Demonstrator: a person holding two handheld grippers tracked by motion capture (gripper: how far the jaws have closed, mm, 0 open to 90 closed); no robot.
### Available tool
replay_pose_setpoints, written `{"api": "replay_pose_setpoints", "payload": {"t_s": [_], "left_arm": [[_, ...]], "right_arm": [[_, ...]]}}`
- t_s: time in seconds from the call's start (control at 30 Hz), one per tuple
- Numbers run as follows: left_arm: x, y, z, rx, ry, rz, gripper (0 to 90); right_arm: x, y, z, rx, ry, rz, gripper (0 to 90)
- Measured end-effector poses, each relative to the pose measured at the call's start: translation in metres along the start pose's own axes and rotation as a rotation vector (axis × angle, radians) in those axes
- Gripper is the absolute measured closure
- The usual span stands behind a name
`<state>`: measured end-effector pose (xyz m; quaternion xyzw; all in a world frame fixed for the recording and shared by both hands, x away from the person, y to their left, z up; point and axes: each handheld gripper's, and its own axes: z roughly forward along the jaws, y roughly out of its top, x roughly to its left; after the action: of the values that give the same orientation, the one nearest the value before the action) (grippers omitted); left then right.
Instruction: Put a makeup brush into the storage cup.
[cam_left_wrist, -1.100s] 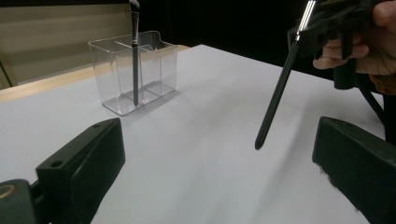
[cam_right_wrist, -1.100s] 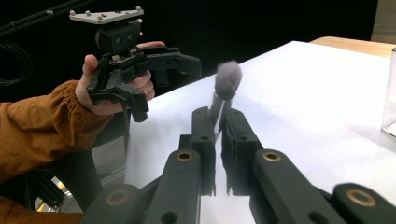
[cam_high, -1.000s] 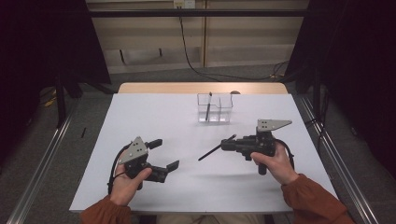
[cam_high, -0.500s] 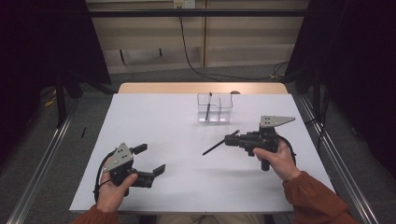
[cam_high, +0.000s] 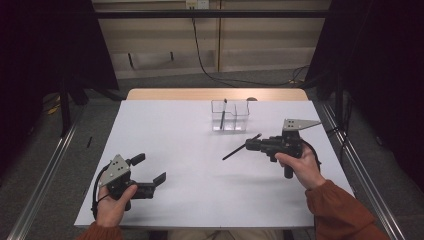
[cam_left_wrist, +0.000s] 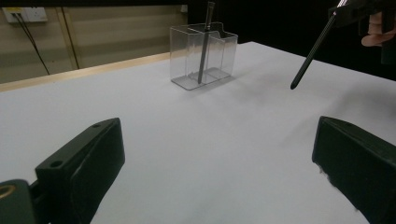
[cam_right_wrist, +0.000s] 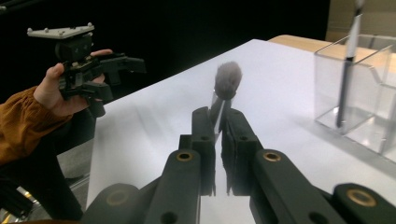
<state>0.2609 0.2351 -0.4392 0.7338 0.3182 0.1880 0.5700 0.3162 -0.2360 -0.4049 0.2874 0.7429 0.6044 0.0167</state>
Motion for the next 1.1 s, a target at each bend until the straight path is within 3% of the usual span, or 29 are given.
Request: {"api": "replay_pose_setpoints", "payload": {"t_s": [0.33,0.4,0.6,0.83,1.1], "left_arm": [[0.012,-0.008,-0.014,-0.003,0.043,-0.030,2.7],[0.013,-0.007,-0.016,-0.021,0.041,-0.043,2.8],[0.009,-0.007,-0.014,0.005,0.028,-0.015,2.7],[0.008,-0.006,-0.014,0.000,0.019,-0.020,3.3],[0.007,-0.006,-0.013,0.011,0.016,-0.004,3.3]], "right_arm": [[-0.016,0.013,-0.007,0.005,-0.054,0.003,84.1],[-0.017,0.015,-0.006,0.009,-0.060,0.000,84.1],[-0.024,0.027,-0.003,0.017,-0.095,-0.020,84.1],[-0.030,0.044,0.002,0.028,-0.133,-0.046,84.1],[-0.046,0.055,0.009,0.026,-0.175,-0.037,84.1]]}}
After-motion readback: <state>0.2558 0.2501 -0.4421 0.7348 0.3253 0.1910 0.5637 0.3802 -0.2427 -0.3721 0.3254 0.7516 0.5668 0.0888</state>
